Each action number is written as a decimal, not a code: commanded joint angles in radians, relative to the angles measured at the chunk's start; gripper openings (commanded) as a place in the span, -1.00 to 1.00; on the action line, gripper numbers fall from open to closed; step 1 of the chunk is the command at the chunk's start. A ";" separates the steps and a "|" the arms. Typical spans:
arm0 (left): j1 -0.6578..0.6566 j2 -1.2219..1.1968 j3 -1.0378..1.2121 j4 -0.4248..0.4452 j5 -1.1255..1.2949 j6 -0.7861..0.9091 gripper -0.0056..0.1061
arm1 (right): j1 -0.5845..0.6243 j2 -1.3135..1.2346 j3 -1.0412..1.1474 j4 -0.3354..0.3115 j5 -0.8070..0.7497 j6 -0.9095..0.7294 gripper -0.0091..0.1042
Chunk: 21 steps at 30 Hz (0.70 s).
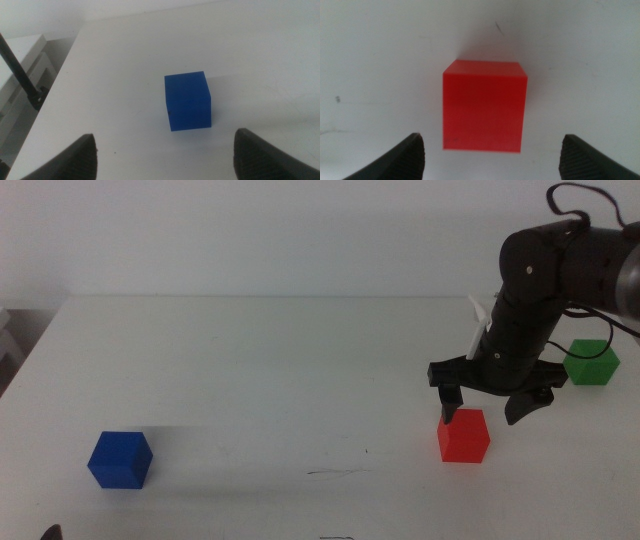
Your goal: Stack red cubes first, then green, then blue cubes in a specific spot.
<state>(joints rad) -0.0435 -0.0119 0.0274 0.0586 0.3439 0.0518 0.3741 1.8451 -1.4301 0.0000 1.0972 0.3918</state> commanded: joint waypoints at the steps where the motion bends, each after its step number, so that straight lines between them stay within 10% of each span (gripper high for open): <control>1: -0.003 -0.026 0.000 -0.010 -0.074 -0.007 0.77 | 0.001 -0.037 -0.030 -0.023 -0.025 0.000 0.82; 14: -0.003 -0.026 0.000 -0.010 -0.074 -0.007 0.77 | 0.001 0.035 -0.030 -0.021 -0.079 -0.004 0.68; 21: -0.003 -0.026 0.000 -0.010 -0.074 -0.007 0.77 | 0.001 0.076 -0.030 -0.020 -0.083 -0.007 0.27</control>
<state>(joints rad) -0.0435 -0.0119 0.0274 0.0586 0.3439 0.0518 0.3741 1.9685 -1.4309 -0.0063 1.0219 0.3918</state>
